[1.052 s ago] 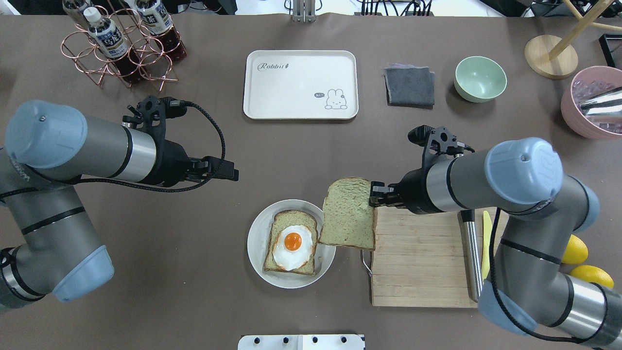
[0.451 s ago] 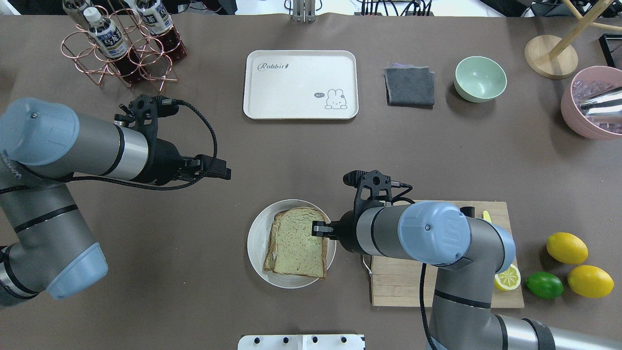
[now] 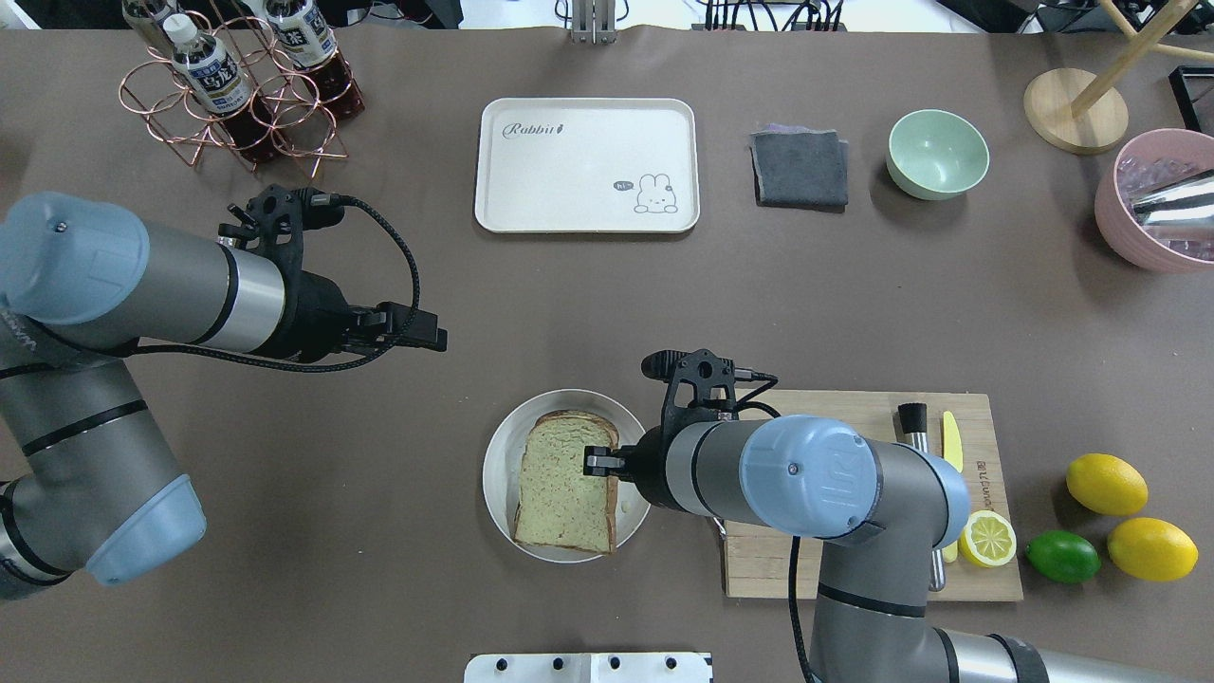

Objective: Make sandwich and place on tray
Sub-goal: 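Carry the bread slice over the egg plate with the right gripper, then lower the bread onto the egg and open the right gripper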

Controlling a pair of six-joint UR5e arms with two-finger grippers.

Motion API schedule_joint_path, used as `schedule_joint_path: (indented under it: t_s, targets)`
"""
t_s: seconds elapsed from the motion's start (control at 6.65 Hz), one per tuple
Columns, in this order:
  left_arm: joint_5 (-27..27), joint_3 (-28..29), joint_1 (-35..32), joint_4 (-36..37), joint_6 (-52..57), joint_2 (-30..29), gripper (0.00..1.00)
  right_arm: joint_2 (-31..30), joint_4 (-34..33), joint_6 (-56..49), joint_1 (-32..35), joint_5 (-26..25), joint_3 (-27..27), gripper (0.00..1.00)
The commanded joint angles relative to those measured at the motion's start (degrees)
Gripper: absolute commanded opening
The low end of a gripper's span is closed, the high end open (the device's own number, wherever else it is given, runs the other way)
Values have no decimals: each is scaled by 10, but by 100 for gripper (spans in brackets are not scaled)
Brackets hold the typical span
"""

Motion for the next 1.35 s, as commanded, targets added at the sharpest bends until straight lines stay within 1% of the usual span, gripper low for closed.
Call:
schedule_joint_path:
  t_s: [0.0, 0.15, 0.6, 0.75, 0.9, 1.05, 1.2]
  targets:
    - [0, -3, -2, 0, -1, 0, 97, 7, 0, 1, 4, -3, -5, 0]
    - [0, -4, -4, 0, -1, 2, 97, 8, -1, 1, 6, -8, -7, 0]
    - [-1, -7, -4, 0, -1, 2, 97, 9, 6, -2, 6, -23, -39, 0]
    - [-1, -7, -4, 0, -1, 2, 97, 8, 6, -3, 3, -25, -40, 0]
    - [-1, -7, -3, 0, -1, 1, 97, 1, 5, -7, 1, -32, -38, 99]
    - [-1, -7, -3, 0, -1, -1, 97, 2, 3, -8, 1, -41, -32, 100]
    - [-1, -7, -3, 0, -1, -1, 97, -1, -8, -9, 15, -34, -17, 100]
